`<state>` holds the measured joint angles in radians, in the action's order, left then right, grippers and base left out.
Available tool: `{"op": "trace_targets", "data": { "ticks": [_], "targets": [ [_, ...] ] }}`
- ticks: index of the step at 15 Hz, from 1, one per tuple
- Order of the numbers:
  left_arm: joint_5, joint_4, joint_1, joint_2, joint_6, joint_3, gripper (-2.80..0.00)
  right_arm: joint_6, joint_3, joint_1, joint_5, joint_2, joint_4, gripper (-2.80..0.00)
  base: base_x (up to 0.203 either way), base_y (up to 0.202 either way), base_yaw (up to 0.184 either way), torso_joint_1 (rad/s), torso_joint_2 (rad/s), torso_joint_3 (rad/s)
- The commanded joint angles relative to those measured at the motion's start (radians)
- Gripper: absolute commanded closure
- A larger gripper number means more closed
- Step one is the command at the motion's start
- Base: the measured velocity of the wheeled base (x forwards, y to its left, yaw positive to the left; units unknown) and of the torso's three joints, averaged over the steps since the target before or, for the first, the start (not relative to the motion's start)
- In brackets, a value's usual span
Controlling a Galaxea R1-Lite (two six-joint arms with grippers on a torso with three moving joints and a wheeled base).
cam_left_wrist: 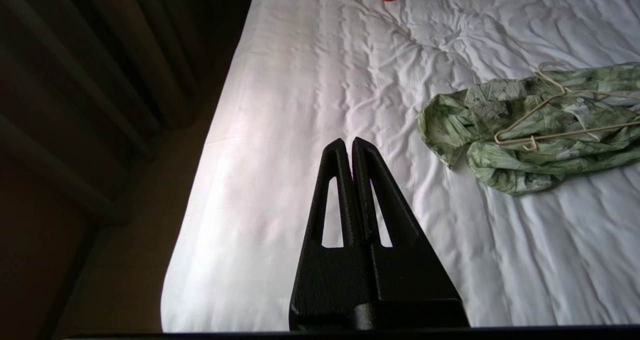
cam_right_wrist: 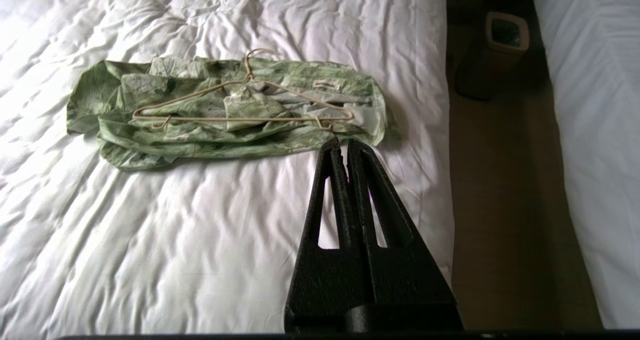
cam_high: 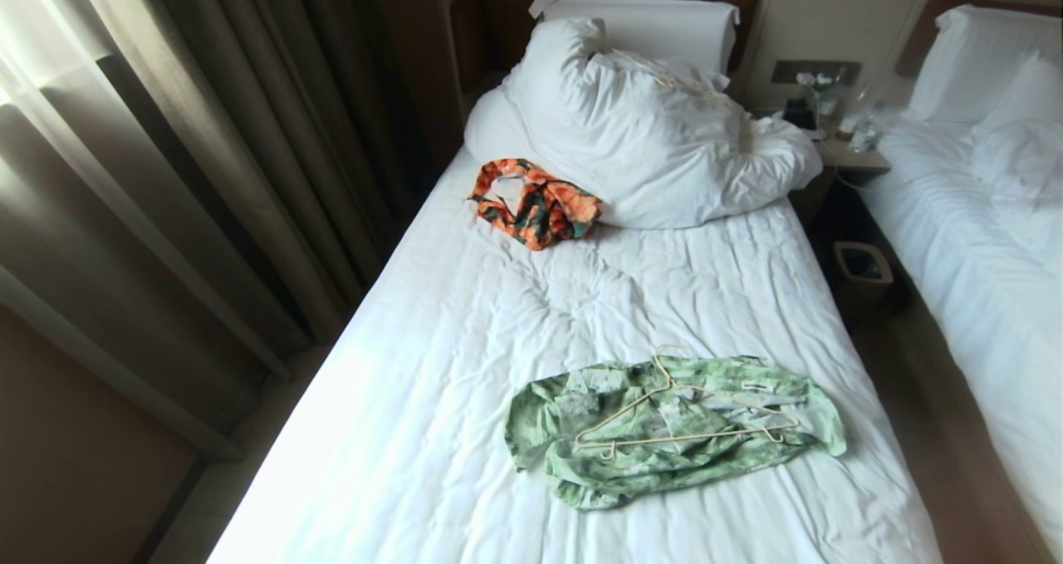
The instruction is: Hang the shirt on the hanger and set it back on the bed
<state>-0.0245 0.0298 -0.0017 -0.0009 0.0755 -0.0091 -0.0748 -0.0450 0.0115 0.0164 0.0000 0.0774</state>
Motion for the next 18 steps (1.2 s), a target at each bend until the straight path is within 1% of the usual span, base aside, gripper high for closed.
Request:
{"op": "trace_targets", "data": {
  "ticks": [1, 4, 5, 6, 7, 9, 18],
  "targets": [
    [0.011, -0.001, 0.0, -0.001, -0.026, 0.0, 0.0, 0.007, 0.021, 0.001, 0.008, -0.002, -0.005, 0.0, 0.0, 0.0, 0.0, 0.0, 0.0, 0.0],
    [0.016, -0.002, 0.0, -0.001, -0.041, 0.0, 0.0, 0.011, 0.021, 0.001, 0.007, -0.002, -0.005, 0.0, 0.0, 0.0, 0.0, 0.0, 0.0, 0.0],
    [0.017, -0.002, 0.0, -0.001, -0.054, 0.0, 0.0, 0.01, 0.022, 0.001, 0.005, -0.002, -0.008, 0.0, 0.0, 0.0, 0.0, 0.0, 0.0, 0.0],
    [0.018, -0.002, 0.0, -0.001, -0.066, 0.0, 0.0, 0.018, 0.024, 0.0, 0.002, -0.002, -0.017, 0.0, 0.0, 0.0, 0.0, 0.0, 0.0, 0.0],
    [0.02, -0.002, 0.0, -0.001, -0.071, 0.0, 0.0, 0.044, 0.029, 0.001, -0.003, -0.002, -0.04, 0.0, 0.0, 0.0, 0.0, 0.0, 0.0, 0.0],
    [0.02, -0.002, 0.0, -0.001, -0.071, 0.001, 0.0, 0.073, 0.036, 0.001, -0.017, -0.002, -0.063, 0.0, 0.0, 0.0, 0.0, 0.0, 0.0, 0.0],
    [0.02, -0.002, 0.001, -0.001, -0.072, 0.001, 0.0, 0.075, 0.034, 0.001, -0.021, -0.002, -0.057, 0.0, 0.0, 0.0, 0.0, 0.0, 0.0, 0.0]
  ]
}}
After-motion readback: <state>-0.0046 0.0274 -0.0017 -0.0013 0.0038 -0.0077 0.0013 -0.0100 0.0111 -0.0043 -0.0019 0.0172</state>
